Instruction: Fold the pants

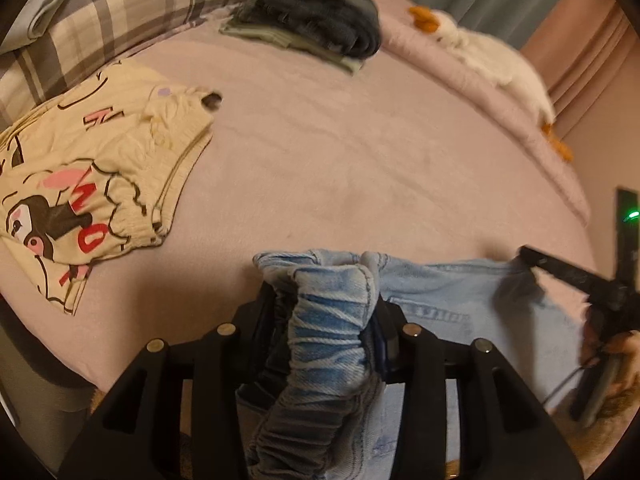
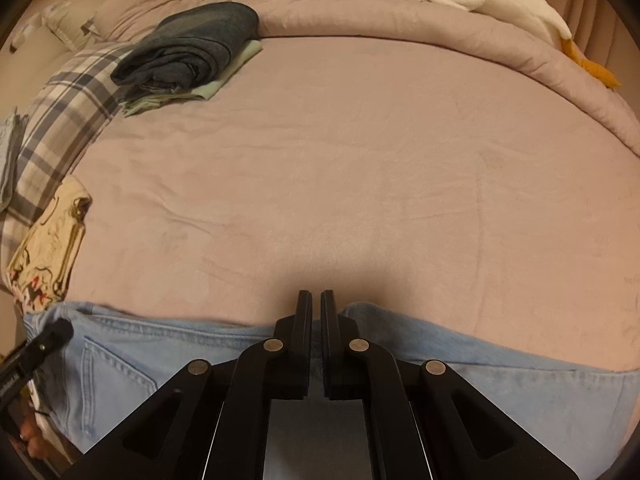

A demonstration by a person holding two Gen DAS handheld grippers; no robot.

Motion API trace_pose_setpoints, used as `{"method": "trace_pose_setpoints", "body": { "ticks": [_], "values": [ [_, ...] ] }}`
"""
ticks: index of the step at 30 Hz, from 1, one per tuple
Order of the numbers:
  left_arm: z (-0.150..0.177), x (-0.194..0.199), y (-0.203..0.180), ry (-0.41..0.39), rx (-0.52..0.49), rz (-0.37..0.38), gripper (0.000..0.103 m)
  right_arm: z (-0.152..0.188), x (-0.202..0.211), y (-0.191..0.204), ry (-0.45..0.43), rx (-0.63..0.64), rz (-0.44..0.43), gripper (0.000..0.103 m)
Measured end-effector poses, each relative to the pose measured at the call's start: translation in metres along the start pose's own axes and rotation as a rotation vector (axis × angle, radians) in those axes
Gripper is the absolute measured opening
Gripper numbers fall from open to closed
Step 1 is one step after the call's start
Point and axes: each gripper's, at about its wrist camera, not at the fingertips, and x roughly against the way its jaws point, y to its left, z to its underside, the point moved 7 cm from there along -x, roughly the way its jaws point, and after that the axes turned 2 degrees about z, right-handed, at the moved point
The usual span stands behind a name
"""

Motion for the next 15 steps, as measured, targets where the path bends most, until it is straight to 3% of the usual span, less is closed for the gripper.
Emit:
{"method": "trace_pose_setpoints", "body": {
  "ticks": [6, 15],
  "values": [
    [0.001, -0.018, 0.013, 0.005, 0.056, -0.012, 0.056, 0.015, -0.027, -0.006, 0.072, -0.022, 0.02, 0.001],
    [0.001, -0.024, 0.016, 0.0, 0.059, -0.016, 0.063, 0.01, -0.049, -0.005, 0.063, -0.001, 0.076, 0.001]
  ]
}}
